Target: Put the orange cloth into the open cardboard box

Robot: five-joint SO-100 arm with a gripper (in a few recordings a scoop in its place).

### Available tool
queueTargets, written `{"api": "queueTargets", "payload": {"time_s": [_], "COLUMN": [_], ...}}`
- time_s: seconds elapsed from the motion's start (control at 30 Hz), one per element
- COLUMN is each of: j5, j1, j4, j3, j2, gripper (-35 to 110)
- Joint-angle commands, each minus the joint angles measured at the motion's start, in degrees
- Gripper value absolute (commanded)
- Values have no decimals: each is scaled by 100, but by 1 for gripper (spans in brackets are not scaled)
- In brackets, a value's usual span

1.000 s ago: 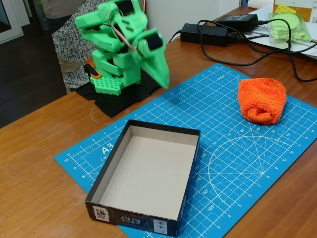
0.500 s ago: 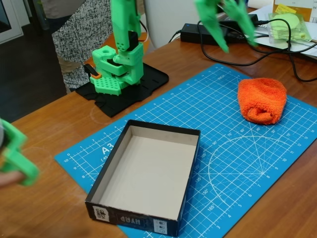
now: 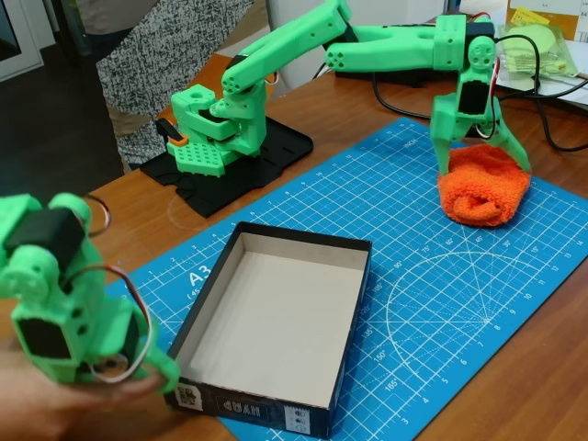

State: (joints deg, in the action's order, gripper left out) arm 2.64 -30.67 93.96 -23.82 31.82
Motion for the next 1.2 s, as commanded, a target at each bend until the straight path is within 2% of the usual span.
{"api": "queueTargets", "payload": {"time_s": [0.0, 0.83, 0.9, 0.93, 1.0, 1.17], "j5": [167, -413, -369, -439, -475, -360], "j1": [-9, 659, 668, 686, 694, 642], "j4": [88, 88, 88, 88, 88, 97], "j3": [360, -185, -264, -255, -237, -510], "j2": [-606, -729, -703, -703, -703, -633], "gripper": [54, 51, 42, 24, 2, -1]}}
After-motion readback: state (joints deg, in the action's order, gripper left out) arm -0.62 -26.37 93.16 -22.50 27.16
